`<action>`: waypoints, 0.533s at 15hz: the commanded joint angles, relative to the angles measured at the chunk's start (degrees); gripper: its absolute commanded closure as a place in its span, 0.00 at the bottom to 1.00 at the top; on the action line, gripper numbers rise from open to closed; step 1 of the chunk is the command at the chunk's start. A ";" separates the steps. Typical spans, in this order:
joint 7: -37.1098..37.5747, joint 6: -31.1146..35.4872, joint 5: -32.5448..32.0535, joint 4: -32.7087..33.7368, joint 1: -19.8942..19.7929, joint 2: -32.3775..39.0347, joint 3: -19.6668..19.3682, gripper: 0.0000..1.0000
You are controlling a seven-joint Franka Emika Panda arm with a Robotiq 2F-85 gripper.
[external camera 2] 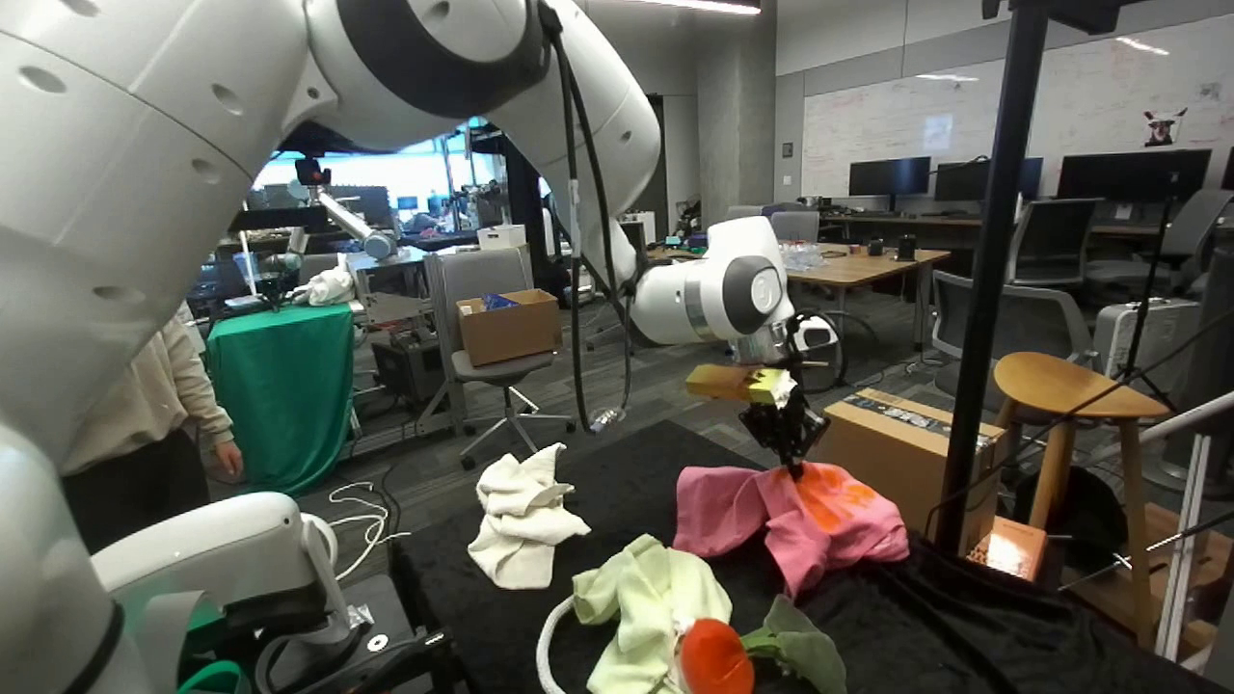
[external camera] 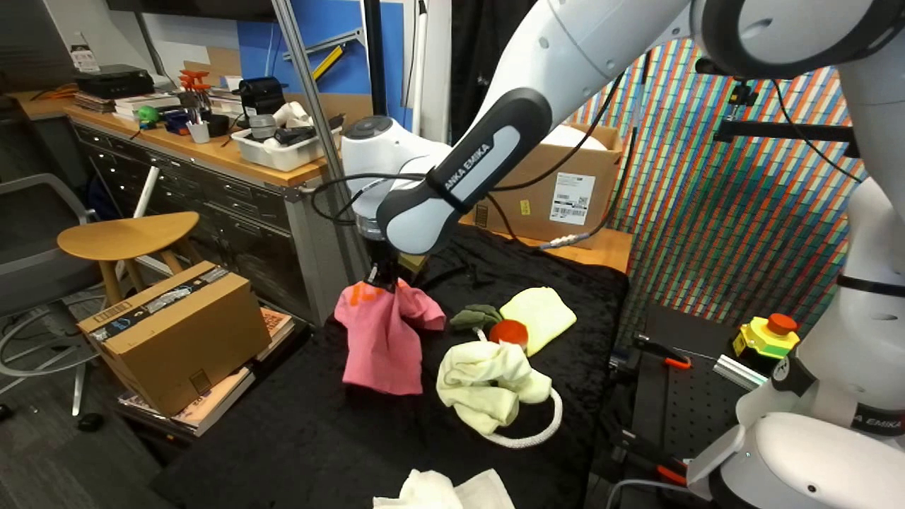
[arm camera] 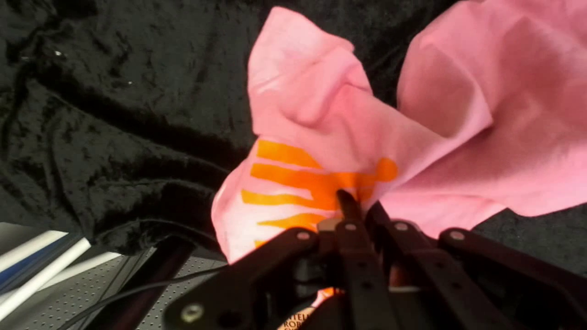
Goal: Group up the objects on the table
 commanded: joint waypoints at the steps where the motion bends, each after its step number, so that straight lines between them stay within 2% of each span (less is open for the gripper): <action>1: -5.56 4.88 -1.02 -14.00 -3.74 -12.99 2.42 0.93; 5: -11.84 6.67 0.04 -24.94 -7.72 -24.23 4.37 0.93; 8: -16.56 7.02 1.79 -30.55 -10.68 -30.61 5.93 0.93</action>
